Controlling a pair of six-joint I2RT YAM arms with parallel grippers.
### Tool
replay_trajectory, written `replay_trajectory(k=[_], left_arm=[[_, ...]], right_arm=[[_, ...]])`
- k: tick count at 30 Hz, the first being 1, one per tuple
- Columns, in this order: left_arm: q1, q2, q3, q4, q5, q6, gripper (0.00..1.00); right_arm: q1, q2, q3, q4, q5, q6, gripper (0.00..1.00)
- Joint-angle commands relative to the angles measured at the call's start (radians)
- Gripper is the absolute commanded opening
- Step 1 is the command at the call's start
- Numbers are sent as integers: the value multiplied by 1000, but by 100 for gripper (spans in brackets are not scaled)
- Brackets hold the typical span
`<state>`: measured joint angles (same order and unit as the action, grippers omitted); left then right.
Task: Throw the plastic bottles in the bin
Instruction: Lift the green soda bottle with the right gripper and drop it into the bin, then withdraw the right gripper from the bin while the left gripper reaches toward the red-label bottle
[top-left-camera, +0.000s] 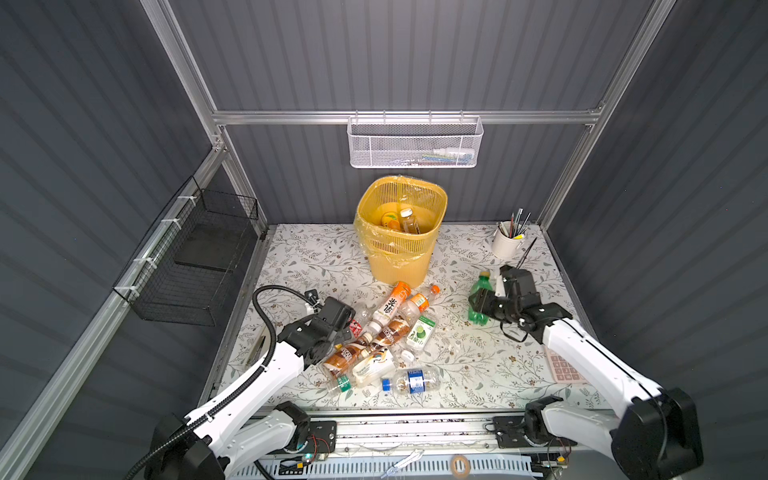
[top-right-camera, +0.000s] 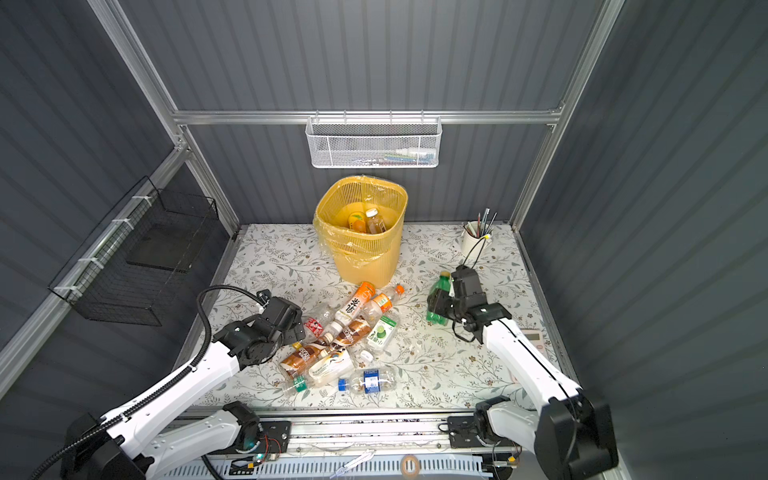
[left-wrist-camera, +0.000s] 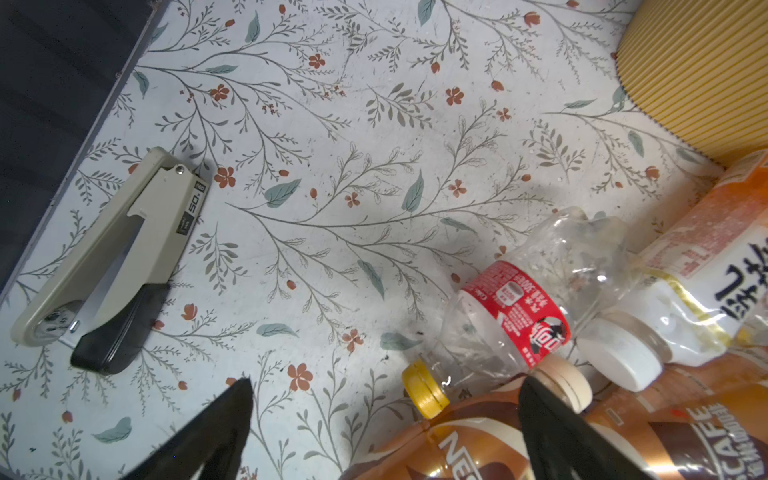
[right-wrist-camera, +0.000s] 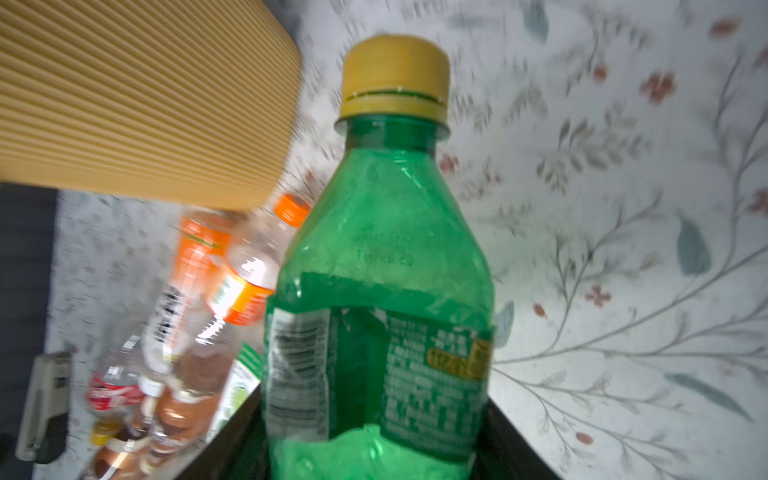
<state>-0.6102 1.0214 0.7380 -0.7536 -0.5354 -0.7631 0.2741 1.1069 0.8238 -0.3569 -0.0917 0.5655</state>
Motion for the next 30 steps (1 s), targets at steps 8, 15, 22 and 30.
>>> replay_trajectory(k=[8, 15, 22, 30], left_arm=[[-6, 5, -21, 31, 13, 94, 100], [-7, 116, 28, 59, 39, 138, 100], [-6, 100, 56, 63, 37, 163, 100], [-6, 55, 33, 74, 53, 204, 100]], right_arm=[[1, 112, 572, 54, -50, -13, 57], [144, 589, 1126, -165, -146, -85, 64], [136, 690, 1334, -263, -19, -100, 99], [104, 403, 892, -81, 47, -67, 99]])
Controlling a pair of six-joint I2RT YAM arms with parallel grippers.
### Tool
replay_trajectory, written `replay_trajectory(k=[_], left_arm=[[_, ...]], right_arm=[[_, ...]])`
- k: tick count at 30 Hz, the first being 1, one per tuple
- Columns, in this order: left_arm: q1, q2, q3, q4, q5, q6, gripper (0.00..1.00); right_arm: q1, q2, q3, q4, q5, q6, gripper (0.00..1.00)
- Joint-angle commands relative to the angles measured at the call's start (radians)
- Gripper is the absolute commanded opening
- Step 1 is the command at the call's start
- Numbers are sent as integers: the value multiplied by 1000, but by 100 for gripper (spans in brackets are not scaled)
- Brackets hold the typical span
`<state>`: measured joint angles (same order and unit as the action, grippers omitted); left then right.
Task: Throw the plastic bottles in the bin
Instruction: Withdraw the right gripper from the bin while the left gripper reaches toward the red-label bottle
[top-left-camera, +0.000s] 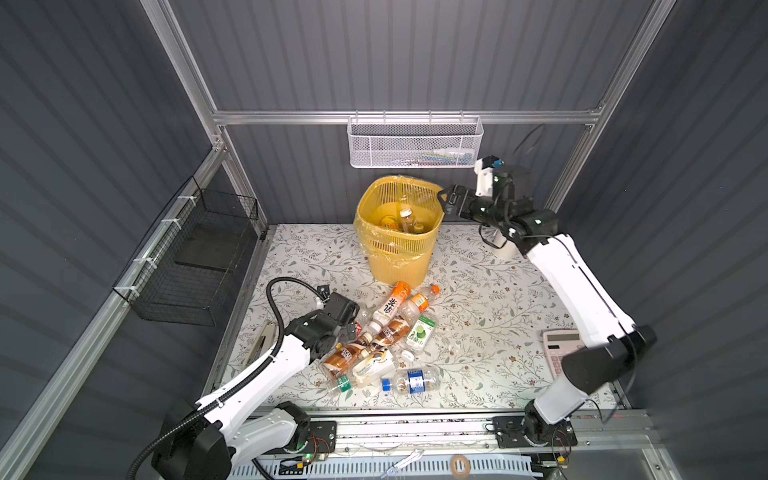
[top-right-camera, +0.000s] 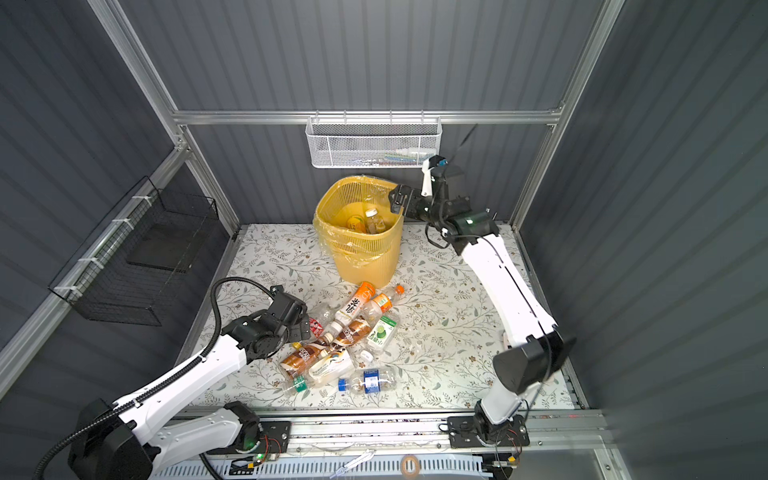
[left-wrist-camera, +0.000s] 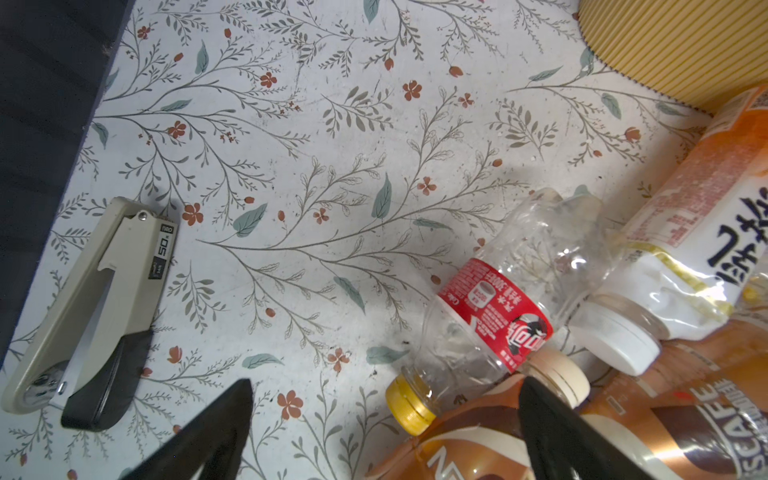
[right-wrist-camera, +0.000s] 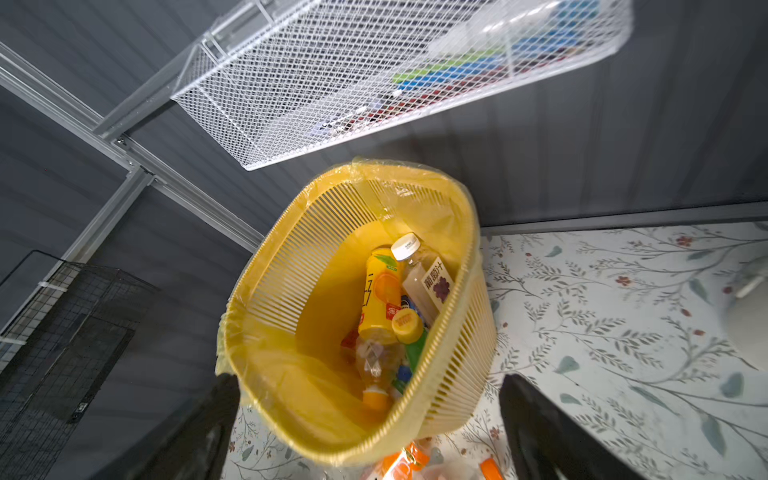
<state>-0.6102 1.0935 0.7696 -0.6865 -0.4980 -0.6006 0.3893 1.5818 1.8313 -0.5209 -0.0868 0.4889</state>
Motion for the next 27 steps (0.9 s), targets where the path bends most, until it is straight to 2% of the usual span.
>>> replay_trajectory(k=[1, 7, 13, 22, 27], left_arm=[[-6, -16, 1, 13, 23, 53, 100], [-6, 30, 26, 36, 82, 127, 100], [-6, 120, 70, 65, 146, 213, 100], [-2, 242, 113, 103, 199, 330, 99], [43, 323, 136, 135, 247, 368, 94]], right_arm=[[-18, -114, -194, 102, 48, 21, 99], [-73, -326, -628, 204, 58, 104, 99], [-116, -456, -921, 258, 60, 180, 99], [-162, -516, -1043, 257, 67, 213, 99], [-176, -508, -1058, 274, 49, 220, 99]])
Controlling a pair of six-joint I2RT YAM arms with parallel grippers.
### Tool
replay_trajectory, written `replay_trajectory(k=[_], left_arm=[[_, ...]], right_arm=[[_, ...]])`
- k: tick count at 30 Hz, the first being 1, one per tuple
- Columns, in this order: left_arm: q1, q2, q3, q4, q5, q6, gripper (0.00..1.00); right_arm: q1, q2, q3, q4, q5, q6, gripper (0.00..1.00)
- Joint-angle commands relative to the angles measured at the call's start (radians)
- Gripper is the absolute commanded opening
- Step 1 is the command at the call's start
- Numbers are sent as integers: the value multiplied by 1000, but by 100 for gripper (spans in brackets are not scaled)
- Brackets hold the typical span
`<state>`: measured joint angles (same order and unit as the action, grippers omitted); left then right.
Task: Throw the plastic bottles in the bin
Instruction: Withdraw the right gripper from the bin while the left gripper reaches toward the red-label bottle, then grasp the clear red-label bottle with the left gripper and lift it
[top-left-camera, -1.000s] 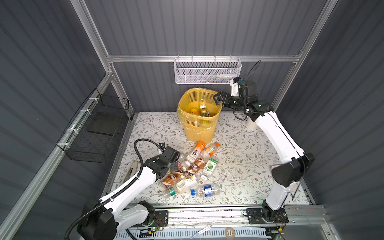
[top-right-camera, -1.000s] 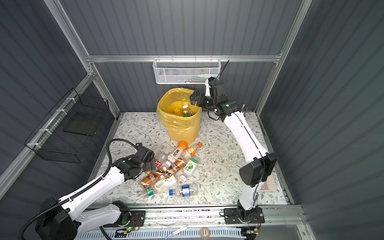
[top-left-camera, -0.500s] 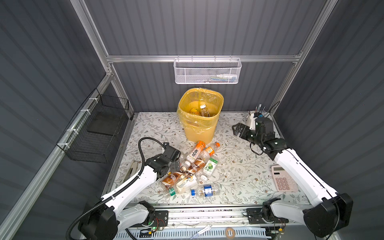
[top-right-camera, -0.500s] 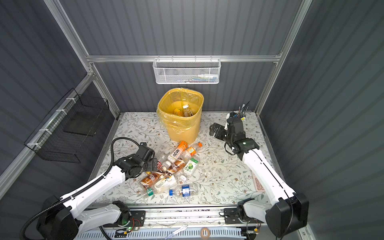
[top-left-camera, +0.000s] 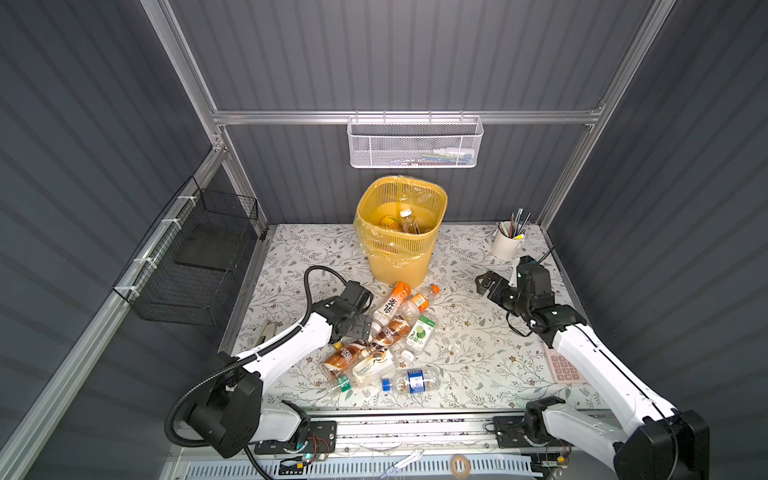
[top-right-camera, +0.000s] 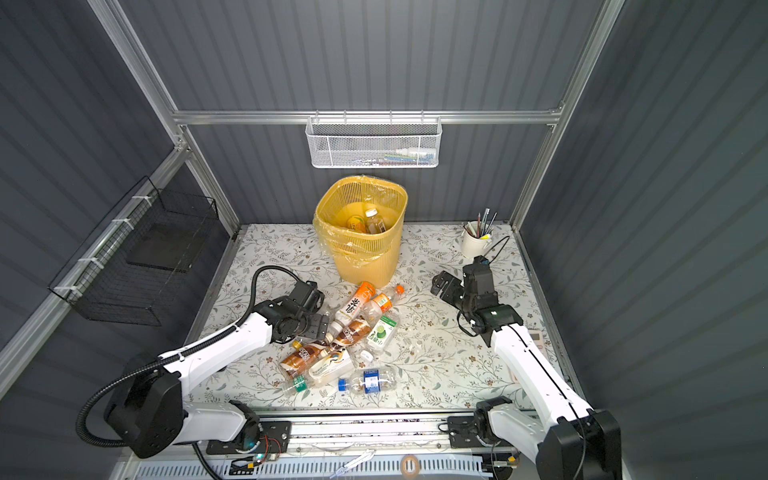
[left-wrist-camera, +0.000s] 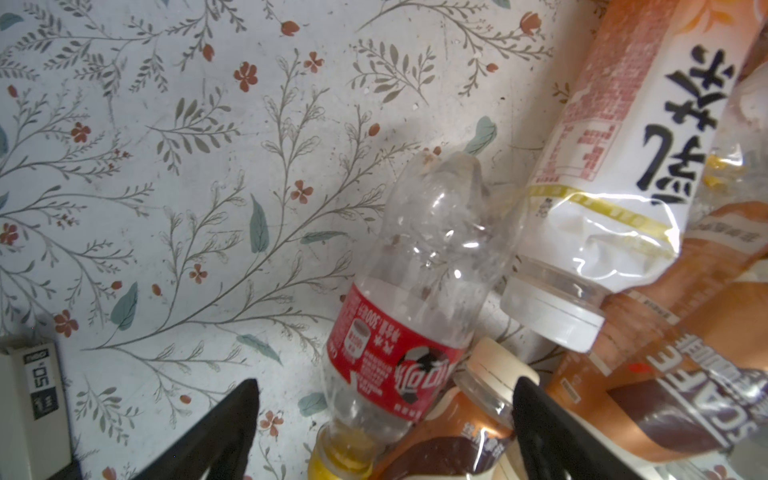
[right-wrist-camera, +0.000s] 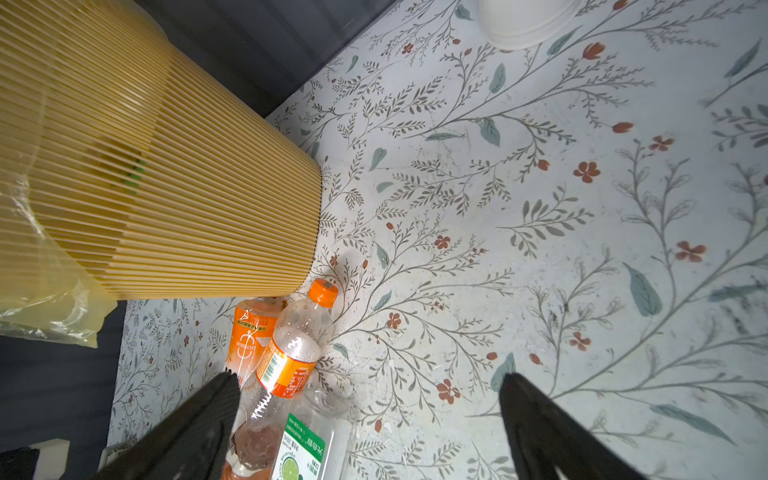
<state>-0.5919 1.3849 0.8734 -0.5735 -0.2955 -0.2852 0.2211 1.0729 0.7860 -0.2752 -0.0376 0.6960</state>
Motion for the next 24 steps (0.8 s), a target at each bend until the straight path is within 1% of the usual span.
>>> replay_trajectory(k=[1, 4, 7, 10, 20, 22, 24], left_arm=[[41, 46, 35, 33, 63, 64, 93], [76, 80, 43, 58, 117, 97, 90], [104, 113, 60, 46, 138, 123, 84], [118, 131, 65, 52, 163, 146, 82], [141, 192, 71, 61, 165, 141, 70], [145, 200, 73, 62, 154, 135, 66], [151, 209, 79, 60, 143, 129, 59]], right_arm=[[-9, 3, -14, 30, -4, 13, 99], [-16, 13, -16, 31, -10, 14, 99], [-21, 19, -17, 33, -16, 16, 99], [-27, 22, -22, 38, -20, 19, 99], [-40, 30, -24, 39, -36, 20, 99], [-43, 30, -23, 37, -35, 20, 99], [-44, 29, -24, 36, -36, 21, 99]])
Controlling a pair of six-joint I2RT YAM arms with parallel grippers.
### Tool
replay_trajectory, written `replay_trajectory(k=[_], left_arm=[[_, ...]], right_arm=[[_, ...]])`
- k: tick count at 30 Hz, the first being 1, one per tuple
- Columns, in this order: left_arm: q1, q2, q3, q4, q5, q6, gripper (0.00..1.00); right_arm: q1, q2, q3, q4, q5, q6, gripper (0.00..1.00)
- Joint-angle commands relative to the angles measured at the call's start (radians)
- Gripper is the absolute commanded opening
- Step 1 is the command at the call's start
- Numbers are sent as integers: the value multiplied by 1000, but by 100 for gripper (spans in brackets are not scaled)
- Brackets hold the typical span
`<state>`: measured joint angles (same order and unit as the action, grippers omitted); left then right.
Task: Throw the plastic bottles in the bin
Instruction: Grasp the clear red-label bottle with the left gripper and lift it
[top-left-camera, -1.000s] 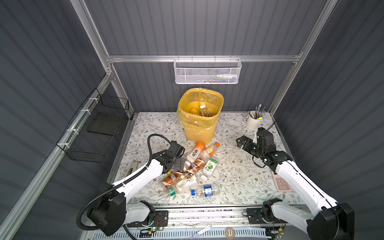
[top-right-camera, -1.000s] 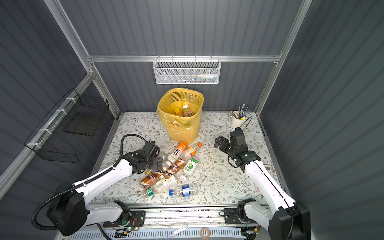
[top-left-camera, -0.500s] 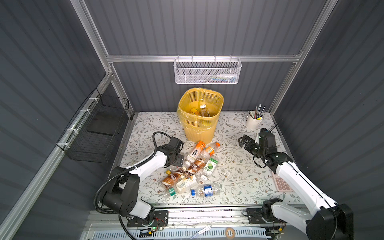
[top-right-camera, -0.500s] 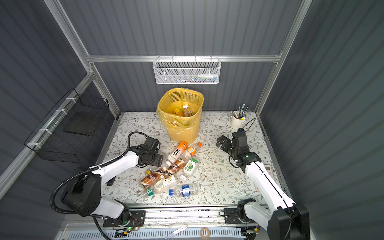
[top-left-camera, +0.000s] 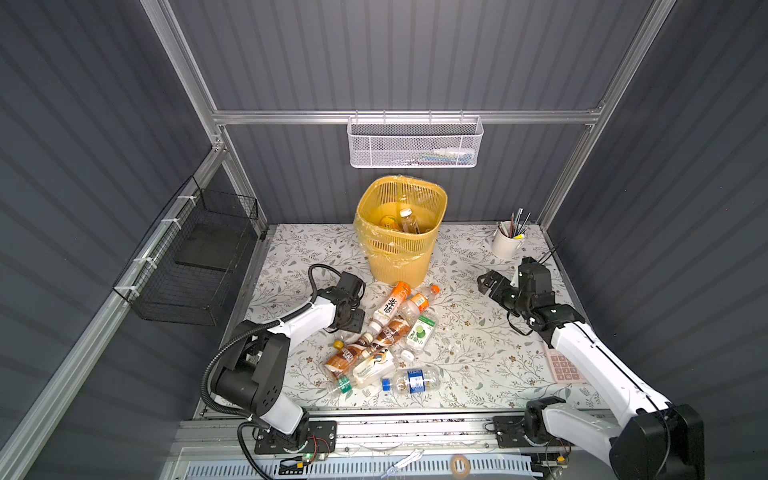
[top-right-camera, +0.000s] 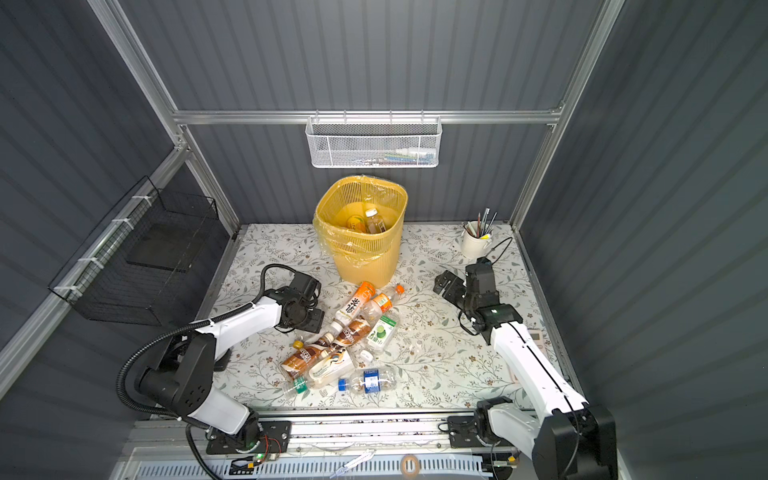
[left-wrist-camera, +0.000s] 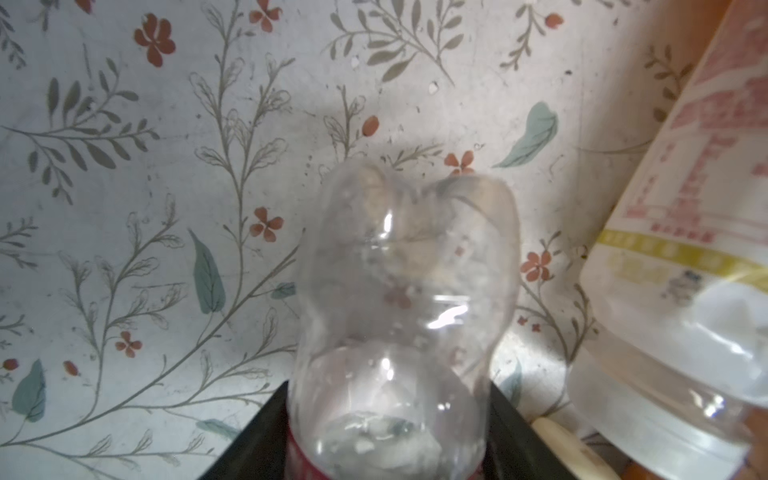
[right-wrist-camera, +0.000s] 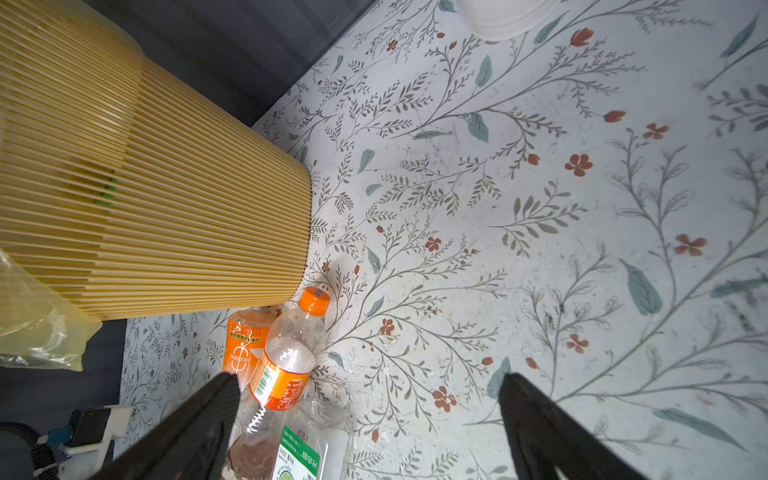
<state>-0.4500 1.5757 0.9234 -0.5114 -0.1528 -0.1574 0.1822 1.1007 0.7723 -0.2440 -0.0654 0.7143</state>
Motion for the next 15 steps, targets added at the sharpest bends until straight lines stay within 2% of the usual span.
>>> replay_trajectory(k=[1, 10, 15], left_arm=[[11, 23, 32, -3, -3, -1, 56], [26, 6, 44, -3, -105, -42, 39], [30, -51, 53, -4, -163, -45, 36]], right_arm=[[-6, 2, -9, 5, -10, 1, 99], [-11, -4, -11, 2, -16, -1, 99], [-15, -10, -13, 0, -18, 1, 99]])
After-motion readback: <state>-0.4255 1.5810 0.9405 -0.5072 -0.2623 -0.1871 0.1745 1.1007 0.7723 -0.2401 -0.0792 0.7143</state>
